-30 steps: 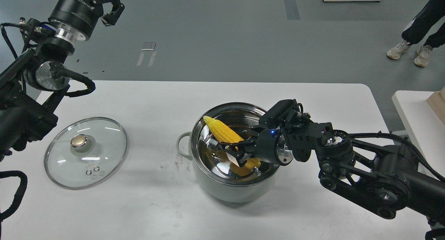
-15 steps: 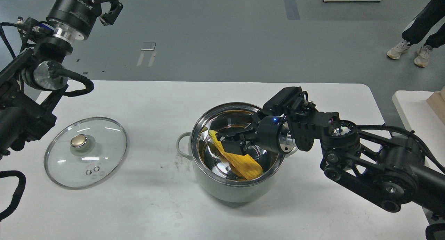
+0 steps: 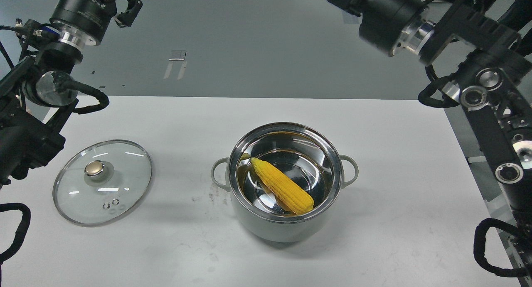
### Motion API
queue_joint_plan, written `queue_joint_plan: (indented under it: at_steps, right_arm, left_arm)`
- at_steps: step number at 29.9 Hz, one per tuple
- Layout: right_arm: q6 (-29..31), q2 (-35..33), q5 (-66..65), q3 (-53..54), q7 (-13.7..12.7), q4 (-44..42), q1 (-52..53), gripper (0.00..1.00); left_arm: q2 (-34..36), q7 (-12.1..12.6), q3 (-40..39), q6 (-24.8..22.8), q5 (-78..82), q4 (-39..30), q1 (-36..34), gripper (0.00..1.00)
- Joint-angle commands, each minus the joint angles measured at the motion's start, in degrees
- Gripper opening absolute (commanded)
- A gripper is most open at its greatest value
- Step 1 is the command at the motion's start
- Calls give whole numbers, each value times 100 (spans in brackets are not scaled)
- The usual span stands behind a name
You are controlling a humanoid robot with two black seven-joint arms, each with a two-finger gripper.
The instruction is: Open pot and put corn in
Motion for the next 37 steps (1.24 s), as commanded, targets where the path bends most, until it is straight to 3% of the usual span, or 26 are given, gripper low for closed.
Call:
queue_joint_plan:
  at_steps: [1, 12, 15, 17, 19, 24, 30, 37]
  right_arm:
    - [2, 34, 646, 433, 2, -284, -54, 99]
    - [-460, -36, 3450, 1030, 37, -2841, 60, 100]
    - [-443, -132, 3775, 1083, 388, -3299, 78, 100]
    - [-434, -150, 4187, 1092, 861, -3641, 61, 100]
    - [-434, -141, 4573, 1110, 977, -3791, 25, 100]
    - [-451, -89, 5251, 1189, 978, -3949, -36, 100]
    - [-469, -53, 5270, 1189, 978, -3985, -63, 100]
    - [-416, -27, 5279, 1136, 1004, -3862, -195, 100]
  left_arm:
    - [-1, 15, 4, 7, -15, 36, 9, 98]
    - [-27, 33, 4, -10, -147, 247, 114, 98]
    - [-53, 24, 4, -2, -147, 352, 123, 98]
    - [-219, 33, 4, -2, -147, 449, 123, 98]
    - [-325, 33, -5, -10, -155, 458, 132, 98]
    - [-440, 68, -311, -2, -357, 458, 289, 98]
    - [-414, 235, -401, -177, -375, 475, 378, 98]
    - [-361, 252, -330, -169, -279, 484, 361, 98]
